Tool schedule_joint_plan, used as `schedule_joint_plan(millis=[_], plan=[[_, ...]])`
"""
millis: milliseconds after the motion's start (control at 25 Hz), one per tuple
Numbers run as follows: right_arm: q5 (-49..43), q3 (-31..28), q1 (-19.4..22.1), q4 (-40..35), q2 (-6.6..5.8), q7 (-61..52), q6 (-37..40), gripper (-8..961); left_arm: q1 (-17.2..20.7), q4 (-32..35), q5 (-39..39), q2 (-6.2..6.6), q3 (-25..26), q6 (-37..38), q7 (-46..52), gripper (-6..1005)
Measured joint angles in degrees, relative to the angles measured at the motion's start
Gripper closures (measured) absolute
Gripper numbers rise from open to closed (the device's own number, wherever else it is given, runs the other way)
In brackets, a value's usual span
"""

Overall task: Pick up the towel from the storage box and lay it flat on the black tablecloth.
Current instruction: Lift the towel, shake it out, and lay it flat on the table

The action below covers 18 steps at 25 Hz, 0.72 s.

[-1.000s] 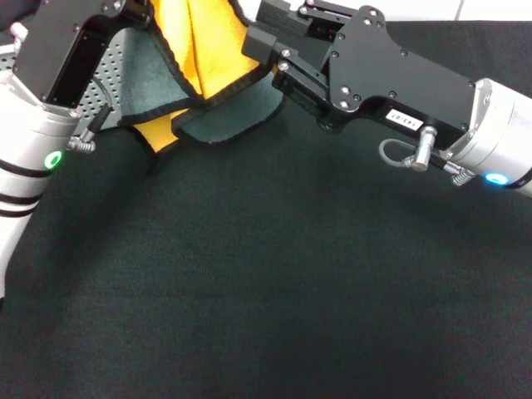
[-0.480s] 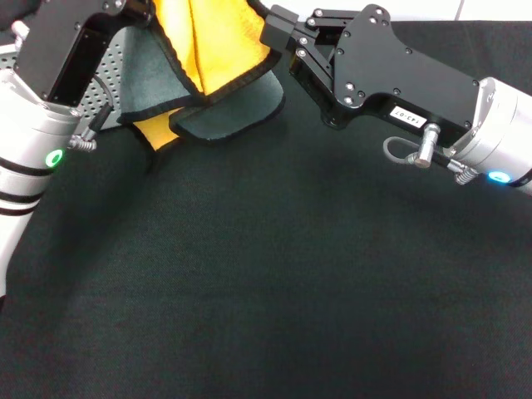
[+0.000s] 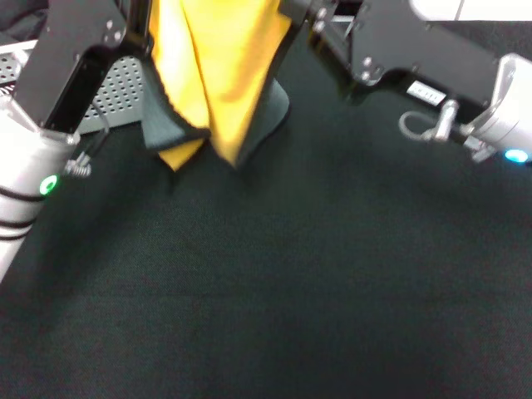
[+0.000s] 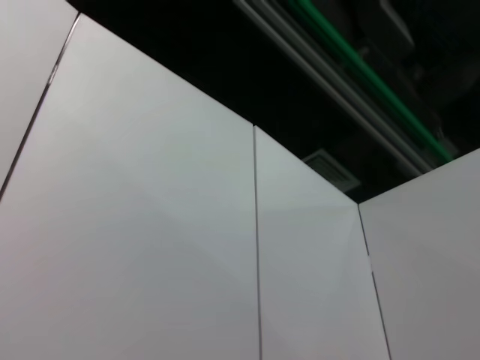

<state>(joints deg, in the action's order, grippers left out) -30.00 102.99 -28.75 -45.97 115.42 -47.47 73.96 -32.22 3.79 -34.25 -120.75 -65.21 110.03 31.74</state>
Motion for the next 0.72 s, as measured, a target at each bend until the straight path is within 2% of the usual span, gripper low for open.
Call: schedule_joint_plan(millis=[200,320,480,720], plan=[[-9.0,-8.9,2.9,-7.6,0.07,-4.8,-0.1,947,2.6,0.1,-3.0,0.00,0.0,0.0,-0.2,932],[-14.9,-13.9,3.0,-12.0,0.27,-9.4,-0.1,946,3.2,-0.2,-5.9,0.00,0.0,0.0,-0.3,931],[-17.6,-16.0,1.7,-14.9,0.07,-11.8,-1.2,945,3.4,-1.2,-10.1,0.00,0.0,-0.3,-0.4,905],[-21.2,-16.5,1.8,-20.6,0.01,-13.5,-5.7,943,3.4,-1.7,-16.8,0.00,0.0,-0.4,-0.4,858]])
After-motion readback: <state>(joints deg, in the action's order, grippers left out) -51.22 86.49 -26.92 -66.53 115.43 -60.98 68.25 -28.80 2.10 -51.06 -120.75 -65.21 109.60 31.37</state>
